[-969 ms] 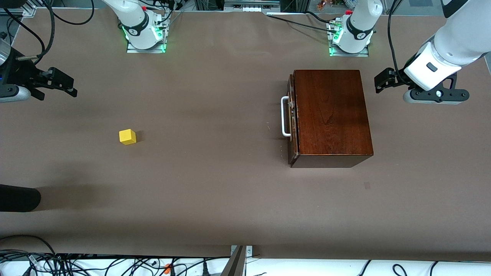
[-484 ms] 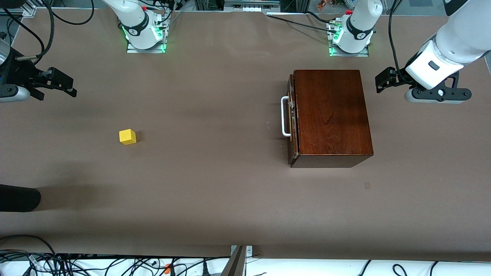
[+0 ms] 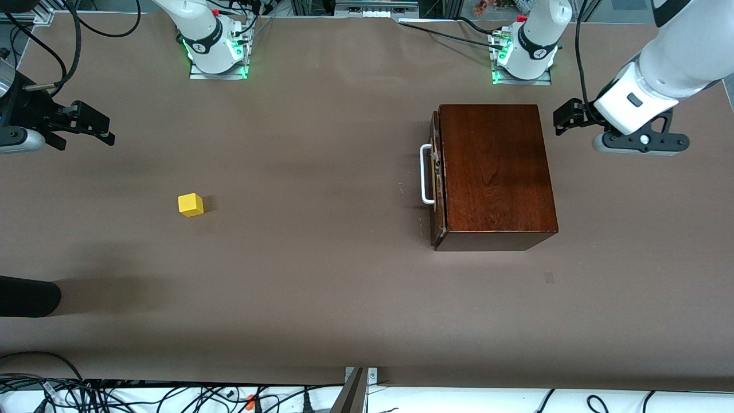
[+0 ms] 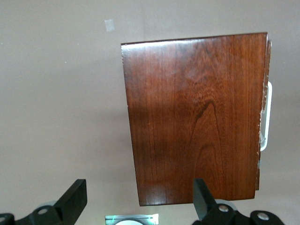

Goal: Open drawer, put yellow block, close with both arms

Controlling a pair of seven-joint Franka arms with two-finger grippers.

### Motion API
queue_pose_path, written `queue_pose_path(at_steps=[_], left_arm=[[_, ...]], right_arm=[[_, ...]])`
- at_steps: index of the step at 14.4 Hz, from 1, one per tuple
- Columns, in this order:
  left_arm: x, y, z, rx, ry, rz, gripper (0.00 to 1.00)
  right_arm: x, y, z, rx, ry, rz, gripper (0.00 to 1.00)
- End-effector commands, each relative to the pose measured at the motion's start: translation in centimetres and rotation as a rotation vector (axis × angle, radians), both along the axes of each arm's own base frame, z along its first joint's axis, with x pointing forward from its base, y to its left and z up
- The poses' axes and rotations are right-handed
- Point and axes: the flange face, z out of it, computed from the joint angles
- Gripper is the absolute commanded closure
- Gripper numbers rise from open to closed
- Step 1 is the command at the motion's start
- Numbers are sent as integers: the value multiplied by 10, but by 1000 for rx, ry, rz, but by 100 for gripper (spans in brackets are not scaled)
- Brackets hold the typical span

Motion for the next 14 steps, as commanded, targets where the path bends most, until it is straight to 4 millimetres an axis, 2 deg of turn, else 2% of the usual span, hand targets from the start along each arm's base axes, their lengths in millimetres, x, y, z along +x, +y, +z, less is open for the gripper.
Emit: queue_pose_path(at_steps=[1, 5, 7, 9, 10, 12, 14], left_arm=[[-3, -37, -2, -28, 26, -75, 0], [-13, -127, -30, -14, 20, -69, 0], [-18, -171, -52, -25, 13, -42, 0], [-25, -208, -73, -36, 9, -36, 0], [-26, -220, -81, -30, -4, -36, 0], [-35, -256, -107, 30, -47, -52, 0], [-45, -293, -146, 126, -101, -51, 0]], right_arm=[[3, -4, 6, -11, -4, -3, 0], [3, -4, 6, -11, -4, -4, 0], [3, -4, 5, -11, -2, -3, 0], [3, -4, 6, -11, -4, -2, 0], [3, -4, 5, -11, -2, -2, 0], [3, -4, 5, -11, -1, -2, 0], [3, -4, 6, -11, -4, -2, 0]])
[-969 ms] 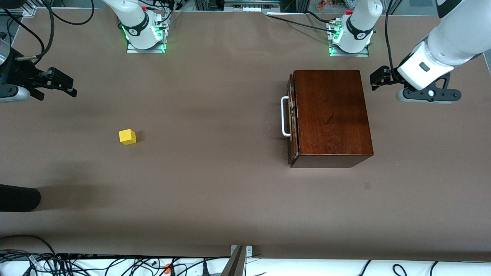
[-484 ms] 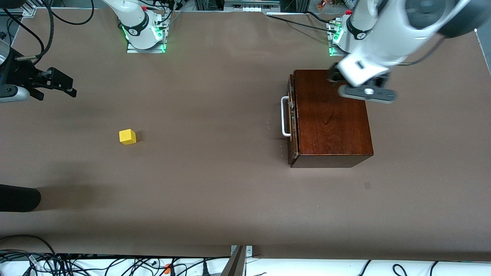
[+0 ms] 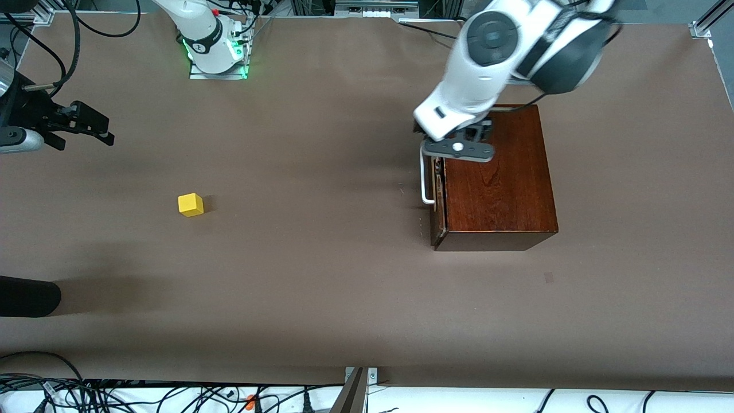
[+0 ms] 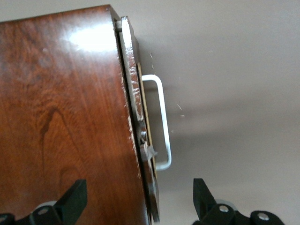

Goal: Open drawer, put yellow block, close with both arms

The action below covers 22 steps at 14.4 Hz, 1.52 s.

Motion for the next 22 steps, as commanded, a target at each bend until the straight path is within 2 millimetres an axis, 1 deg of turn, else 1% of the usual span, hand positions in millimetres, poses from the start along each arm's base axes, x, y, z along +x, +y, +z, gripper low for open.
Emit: queue_pose_path(at_steps=[1, 3, 4, 6, 8, 9, 11, 13, 14, 16, 17, 19, 22], left_arm=[[-12, -50, -47, 103, -77, 6, 0], [-18, -71, -77, 115, -100, 29, 0], [-22, -81, -86, 112, -102, 34, 0], [-25, -86, -106, 123, -81, 33, 0], [-27, -89, -116, 165, -116, -7, 0], [-26, -89, -128, 186, -122, -6, 0], [-30, -96, -136, 194, -151, 6, 0], [-26, -93, -145, 221, -173, -7, 0], [-23, -90, -146, 234, -189, -15, 0], [-21, -87, -156, 245, -181, -16, 0], [-21, -88, -161, 244, -178, -16, 0], [-19, -87, -168, 241, -173, -18, 0], [-23, -90, -184, 251, -154, -16, 0]], right_arm=[[3, -3, 6, -11, -4, 0, 0], [3, -3, 6, -11, -2, 0, 0], [3, -3, 6, -11, -2, 0, 0], [3, -3, 5, -11, -2, 0, 0], [3, -3, 6, -11, -4, 0, 0], [3, -3, 6, -11, -4, 0, 0], [3, -3, 6, -13, -5, -3, 0], [4, -5, 6, -13, -8, -6, 0], [4, -9, 5, -13, -8, -14, 0], [6, -13, 3, -12, -11, -19, 0], [9, -16, -1, -10, -5, -22, 0], [9, -16, -2, -4, -3, -24, 0], [11, -16, -3, -1, -11, -27, 0]])
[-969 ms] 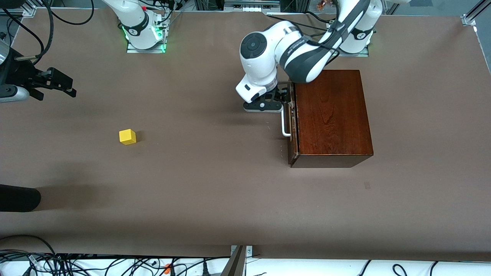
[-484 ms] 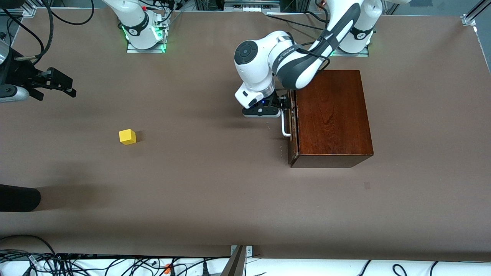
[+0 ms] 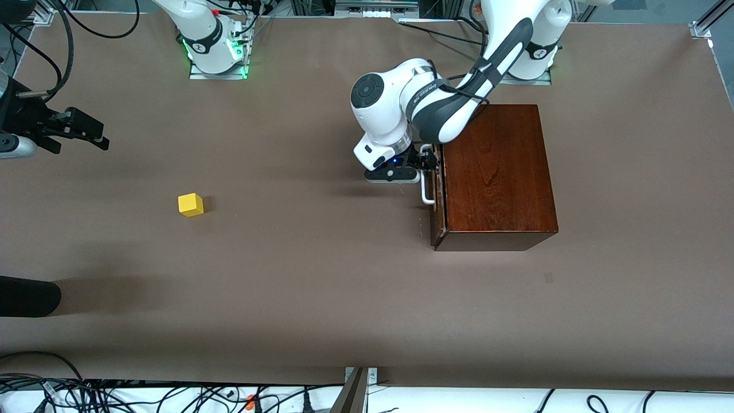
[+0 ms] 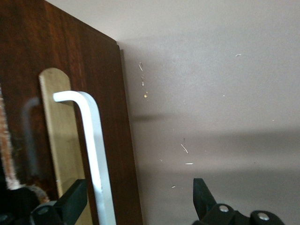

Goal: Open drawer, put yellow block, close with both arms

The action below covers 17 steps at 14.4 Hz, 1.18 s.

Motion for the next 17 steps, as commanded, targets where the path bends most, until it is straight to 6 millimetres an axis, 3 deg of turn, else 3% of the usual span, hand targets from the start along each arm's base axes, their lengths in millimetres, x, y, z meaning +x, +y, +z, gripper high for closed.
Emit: queue_pose_path(at_steps=[1, 8, 12, 15, 17], left_arm=[[-2, -7, -13, 12, -22, 10, 0], [-2, -23, -16, -77, -49, 26, 0], [-6, -41, -10, -193, -50, 57, 0], [-12, -52, -12, -235, -39, 77, 0], [-17, -59, -12, -238, -41, 83, 0]], right_arm=[[8, -3, 2, -1, -20, -4, 0], [11, -6, -2, -25, -13, -3, 0], [14, -10, -21, -27, 34, -4, 0], [29, -10, -77, -32, 149, -3, 0], [43, -9, -128, -31, 191, -6, 0]])
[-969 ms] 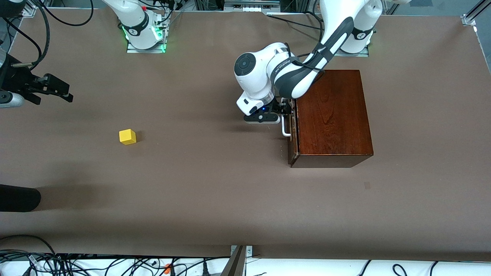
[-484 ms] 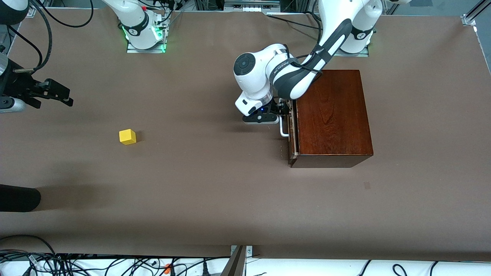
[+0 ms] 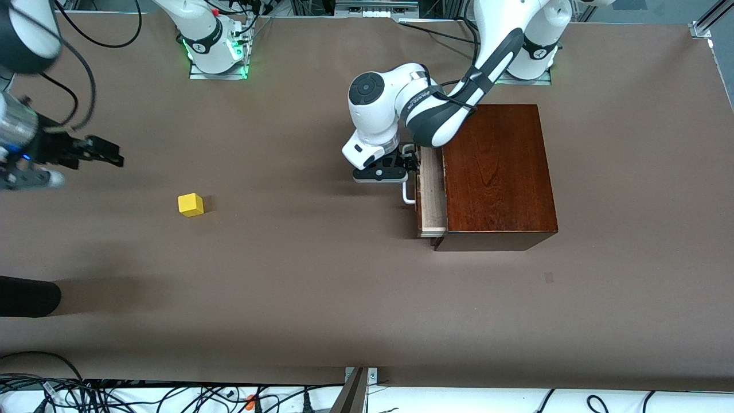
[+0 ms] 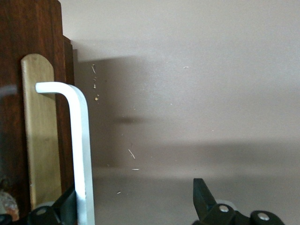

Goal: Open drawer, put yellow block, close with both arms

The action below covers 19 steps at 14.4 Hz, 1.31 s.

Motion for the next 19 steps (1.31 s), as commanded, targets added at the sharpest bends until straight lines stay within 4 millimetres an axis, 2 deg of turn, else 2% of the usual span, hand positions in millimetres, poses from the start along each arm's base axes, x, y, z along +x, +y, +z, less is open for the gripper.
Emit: queue_pose_path(at_steps=[1, 5, 11, 14, 17, 19], left_arm=[[-13, -31, -6, -77, 2, 8, 0], [-18, -38, -7, -97, -5, 18, 0], [-20, -48, -7, -109, -9, 37, 0], [-11, -48, 4, -125, -23, 41, 0], [-13, -49, 0, -122, -18, 44, 0], [-14, -50, 1, -123, -19, 43, 0]], right_arm=[[17, -2, -67, -8, 42, 0, 0], [19, 4, -150, -15, -15, 7, 0], [0, 11, -240, -19, -42, 19, 0], [-5, 18, -261, -17, -53, 40, 0], [-8, 19, -284, -15, -48, 66, 1], [-9, 18, -291, -14, -50, 79, 3]])
